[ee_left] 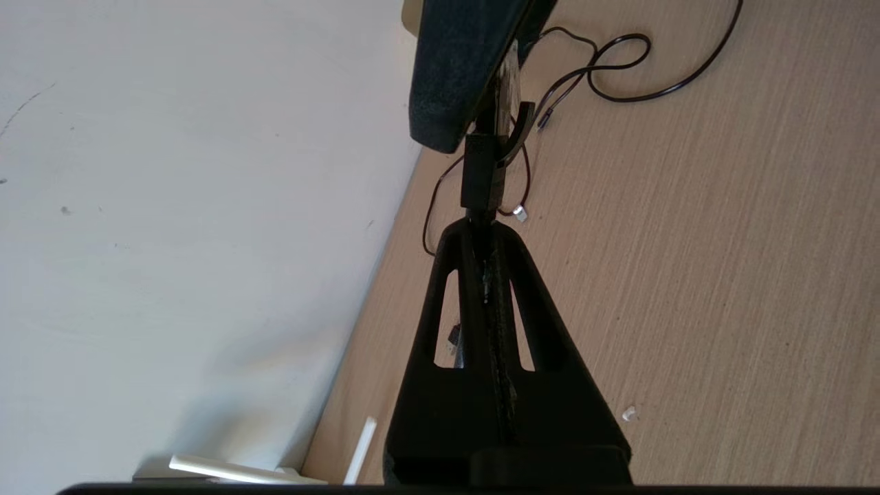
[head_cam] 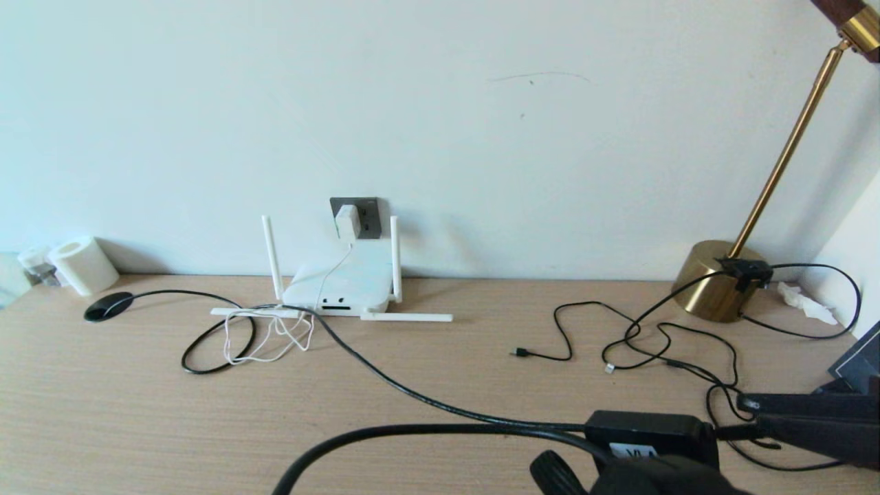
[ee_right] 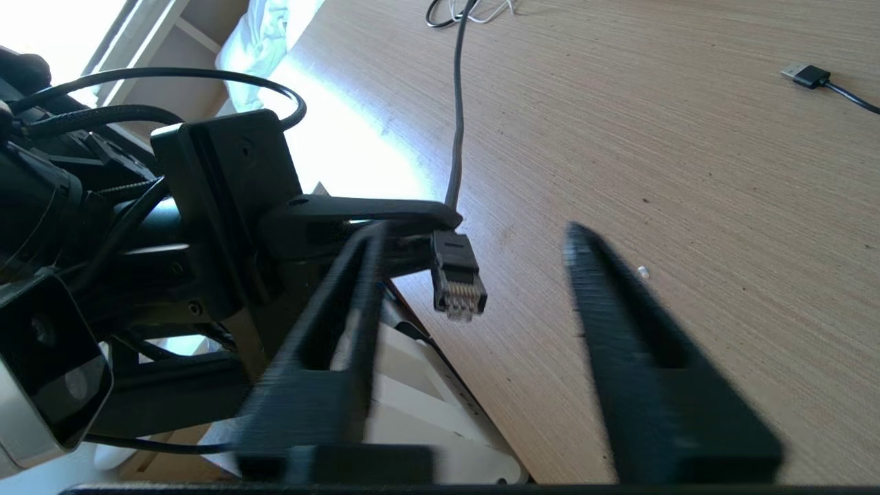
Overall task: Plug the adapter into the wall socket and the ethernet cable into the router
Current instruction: Hand it to the other hand
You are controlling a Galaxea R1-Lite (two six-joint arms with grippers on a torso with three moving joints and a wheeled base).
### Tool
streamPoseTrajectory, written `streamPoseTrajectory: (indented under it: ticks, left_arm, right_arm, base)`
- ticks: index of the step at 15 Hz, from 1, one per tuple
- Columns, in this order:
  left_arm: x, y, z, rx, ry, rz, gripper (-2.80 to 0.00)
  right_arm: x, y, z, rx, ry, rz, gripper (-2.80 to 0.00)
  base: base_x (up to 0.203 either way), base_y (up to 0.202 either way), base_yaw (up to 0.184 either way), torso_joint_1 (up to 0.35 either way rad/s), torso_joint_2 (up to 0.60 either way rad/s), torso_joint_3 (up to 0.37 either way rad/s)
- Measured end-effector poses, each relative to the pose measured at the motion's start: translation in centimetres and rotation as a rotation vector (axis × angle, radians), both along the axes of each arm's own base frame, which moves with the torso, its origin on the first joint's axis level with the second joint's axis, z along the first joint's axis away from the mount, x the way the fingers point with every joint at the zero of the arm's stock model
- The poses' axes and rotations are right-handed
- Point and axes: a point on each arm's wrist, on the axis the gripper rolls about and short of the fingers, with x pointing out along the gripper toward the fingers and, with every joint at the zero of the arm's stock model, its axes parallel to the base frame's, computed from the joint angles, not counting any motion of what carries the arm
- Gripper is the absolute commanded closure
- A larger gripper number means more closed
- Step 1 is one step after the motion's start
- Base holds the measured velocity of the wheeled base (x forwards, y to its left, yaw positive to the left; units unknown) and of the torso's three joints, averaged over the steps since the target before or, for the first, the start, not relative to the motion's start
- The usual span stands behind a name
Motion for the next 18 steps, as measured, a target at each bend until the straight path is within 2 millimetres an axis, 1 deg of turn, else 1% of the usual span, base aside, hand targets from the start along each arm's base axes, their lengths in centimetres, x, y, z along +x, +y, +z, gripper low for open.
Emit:
streamPoseTrajectory:
  ticks: [12, 13, 18]
  left_arm:
    - [-0.07, -0.14, 0.01, -0.027, 0.006, -0.003, 0.00]
    - [-0.08, -0.14, 0.00, -0.027, 0.006, -0.005, -2.80]
    - [-0.22, 0.11, 0.19, -0.034, -0.005, -0.013, -2.80]
  right_arm:
    - [0.06, 0.03, -0.32, -0.002, 0.014, 0.001, 0.00]
    - [0.06, 0.02, -0.36, -0.002, 0.016, 0.001, 0.00]
    - [-0.07, -0.03, -0.44, 0.007, 0.043, -0.014, 0.00]
  base:
    - [0.000, 0.000, 0.000, 0.000, 0.00, 0.000]
    - [0.000, 0.000, 0.000, 0.000, 0.00, 0.000]
    - [0.000, 0.000, 0.000, 0.000, 0.00, 0.000]
